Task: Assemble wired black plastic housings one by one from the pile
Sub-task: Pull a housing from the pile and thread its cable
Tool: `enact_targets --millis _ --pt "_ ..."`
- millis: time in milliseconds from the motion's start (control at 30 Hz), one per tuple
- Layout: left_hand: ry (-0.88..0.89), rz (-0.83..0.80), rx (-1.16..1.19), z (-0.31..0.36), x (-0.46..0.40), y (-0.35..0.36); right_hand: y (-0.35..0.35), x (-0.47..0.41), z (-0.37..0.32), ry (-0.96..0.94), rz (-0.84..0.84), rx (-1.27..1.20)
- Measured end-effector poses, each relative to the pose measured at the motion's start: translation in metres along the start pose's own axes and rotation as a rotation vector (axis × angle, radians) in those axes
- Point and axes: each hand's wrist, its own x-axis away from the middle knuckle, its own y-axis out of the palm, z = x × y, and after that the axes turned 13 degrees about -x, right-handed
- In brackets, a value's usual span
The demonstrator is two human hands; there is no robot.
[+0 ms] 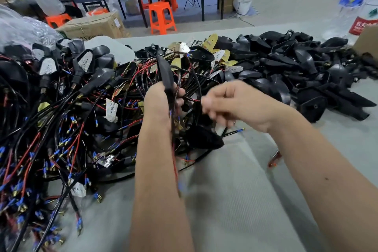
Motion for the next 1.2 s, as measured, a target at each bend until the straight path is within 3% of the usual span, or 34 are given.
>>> enact_targets --millis 67,133,333,533,633,700,900,1000,1100,1200 --pt "0.013 -0.082 -0.106 -0.002 0.000 -0.003 0.005 -0.022 0.000 -0.025 0.366 -0.051" --pt "0.052 -0.119 -0.229 -0.005 0.000 -0.005 0.011 -0.042 -0.003 0.025 0.506 -0.040" --pt "0.103 -0.218 -0.440 -0.009 -0.002 -0.011 0.026 -0.071 -0.016 0.073 0.503 0.026" --pt "0.052 -0.029 -0.045 -0.006 -0.003 -0.011 0.021 -0.070 -0.021 0.061 0.465 0.027" --pt "0.053 0.125 0.229 -0.003 -0.007 -0.004 0.020 -0.060 -0.014 0.056 0.340 0.237" --pt "0.076 0.178 0.270 -0.004 -0.009 0.001 0.023 -0.053 -0.010 0.091 0.254 0.372" --pt "0.156 0.111 0.330 -0.004 -0.002 0.004 0.014 -0.036 -0.018 0.059 0.133 0.456" --pt "0.232 0.047 0.367 -0.001 -0.001 -0.001 0.003 -0.029 -0.019 0.022 0.229 0.483" --pt "0.208 0.094 0.452 0.002 -0.001 -0.005 -0.004 -0.025 -0.017 -0.078 0.393 0.480" --pt "0.218 0.138 0.497 0.002 -0.004 -0.006 -0.008 -0.017 -0.015 -0.109 0.275 0.354"
